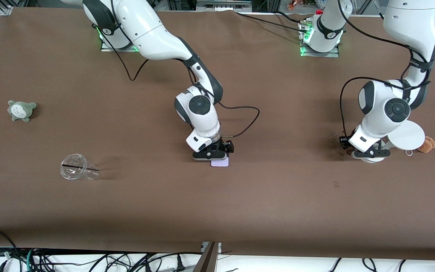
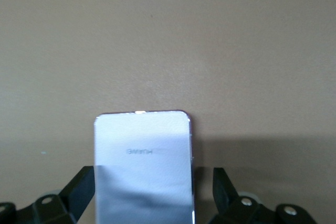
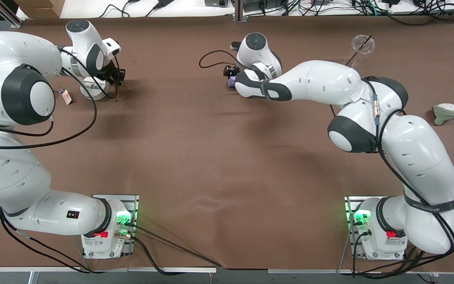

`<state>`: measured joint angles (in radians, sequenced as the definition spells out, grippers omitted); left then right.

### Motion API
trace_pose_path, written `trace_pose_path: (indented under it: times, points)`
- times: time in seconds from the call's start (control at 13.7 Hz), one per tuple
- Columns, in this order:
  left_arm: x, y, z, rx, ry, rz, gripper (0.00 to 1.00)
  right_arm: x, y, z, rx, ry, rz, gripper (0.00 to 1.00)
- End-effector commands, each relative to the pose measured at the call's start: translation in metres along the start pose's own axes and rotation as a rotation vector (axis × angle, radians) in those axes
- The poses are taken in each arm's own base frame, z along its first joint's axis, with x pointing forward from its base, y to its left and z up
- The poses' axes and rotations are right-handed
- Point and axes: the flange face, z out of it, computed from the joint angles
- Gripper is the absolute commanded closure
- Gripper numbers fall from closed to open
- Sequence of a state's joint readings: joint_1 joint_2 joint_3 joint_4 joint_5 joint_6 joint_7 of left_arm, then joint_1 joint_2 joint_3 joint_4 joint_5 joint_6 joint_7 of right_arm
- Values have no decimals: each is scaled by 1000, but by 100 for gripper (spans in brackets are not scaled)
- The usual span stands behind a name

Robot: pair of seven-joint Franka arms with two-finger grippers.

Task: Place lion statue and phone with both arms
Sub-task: 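Close the left gripper on the lion while the right gripper grips the phone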

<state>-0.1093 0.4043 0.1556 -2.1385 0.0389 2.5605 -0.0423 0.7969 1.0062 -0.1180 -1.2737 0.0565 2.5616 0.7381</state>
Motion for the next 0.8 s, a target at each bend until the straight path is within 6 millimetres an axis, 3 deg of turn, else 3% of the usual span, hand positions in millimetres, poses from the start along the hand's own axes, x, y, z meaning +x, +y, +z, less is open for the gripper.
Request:
trace_pose_path:
  times: [0.0, 0.51, 0.59, 0.66, 0.73]
  points:
    - [-2, -9, 0, -14, 22, 13, 100, -4, -9, 7, -6, 28, -7, 1]
    - [-2, -9, 11, -12, 19, 12, 100, -8, -12, 8, -6, 27, 13, 1]
    - [-1, -9, 10, -12, 22, 12, 76, -10, -11, 12, -10, 23, 15, 1]
    - [2, -9, 8, -12, 27, 11, 27, -12, -9, 15, -15, 19, 13, 1]
    - [3, -9, 5, -13, 28, 13, 0, -16, -12, 16, -21, 21, -1, 1]
